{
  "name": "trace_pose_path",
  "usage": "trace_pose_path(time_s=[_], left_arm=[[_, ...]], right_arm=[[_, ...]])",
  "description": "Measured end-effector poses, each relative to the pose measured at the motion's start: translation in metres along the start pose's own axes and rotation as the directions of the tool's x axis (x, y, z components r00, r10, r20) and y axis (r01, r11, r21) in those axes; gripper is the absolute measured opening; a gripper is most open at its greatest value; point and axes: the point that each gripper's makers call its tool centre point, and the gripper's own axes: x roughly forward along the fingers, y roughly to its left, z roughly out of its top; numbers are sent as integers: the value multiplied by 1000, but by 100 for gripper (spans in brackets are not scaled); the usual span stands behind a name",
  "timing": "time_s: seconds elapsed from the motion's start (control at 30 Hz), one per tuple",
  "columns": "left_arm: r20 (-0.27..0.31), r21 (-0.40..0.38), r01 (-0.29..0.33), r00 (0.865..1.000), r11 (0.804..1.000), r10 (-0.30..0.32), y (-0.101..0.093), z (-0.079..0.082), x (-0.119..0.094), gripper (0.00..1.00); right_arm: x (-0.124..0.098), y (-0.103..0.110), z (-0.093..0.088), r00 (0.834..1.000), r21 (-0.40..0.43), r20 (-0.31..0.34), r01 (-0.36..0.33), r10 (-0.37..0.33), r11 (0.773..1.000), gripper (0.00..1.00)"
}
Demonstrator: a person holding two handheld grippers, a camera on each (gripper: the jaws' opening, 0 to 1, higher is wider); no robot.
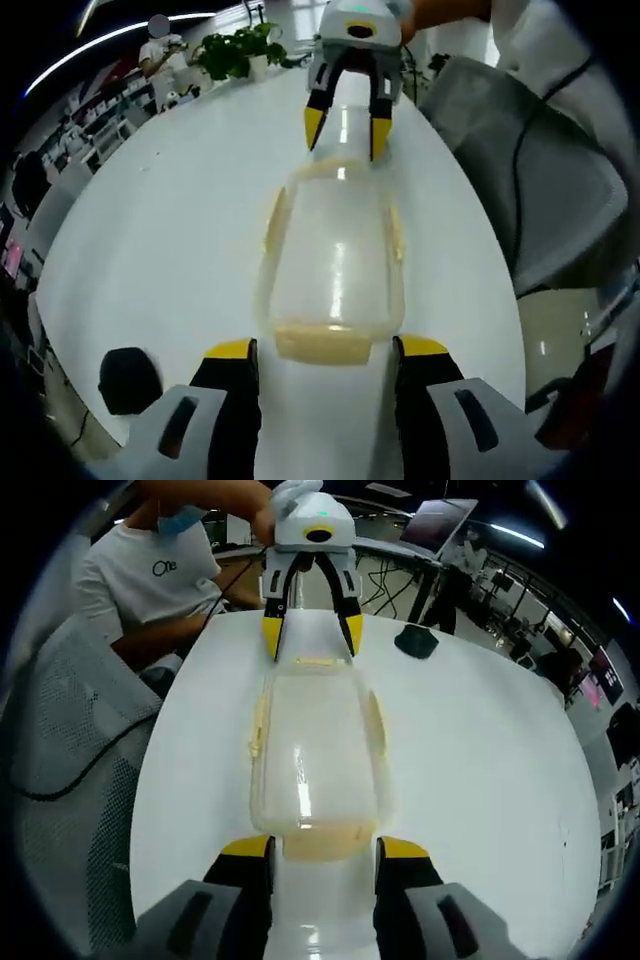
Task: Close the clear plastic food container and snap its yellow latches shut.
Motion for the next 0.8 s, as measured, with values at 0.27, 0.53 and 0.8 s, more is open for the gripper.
trace_pose_path(time_s=[0.27, 0.53, 0.8], left_arm=[[-18, 12, 17, 1000, 1000, -17, 3, -5, 3, 48], [-25, 31, 57, 998, 998, -56, -3, -7, 6, 41], [-45, 49, 86, 995, 995, -84, -10, -8, 10, 38]], right_arm=[[7, 0, -9, 998, -40, -49, -29, 27, 999, 40], [11, -1, -8, 998, -33, -51, -41, 39, 999, 39], [15, 0, -9, 995, -61, -68, -75, 71, 995, 37]])
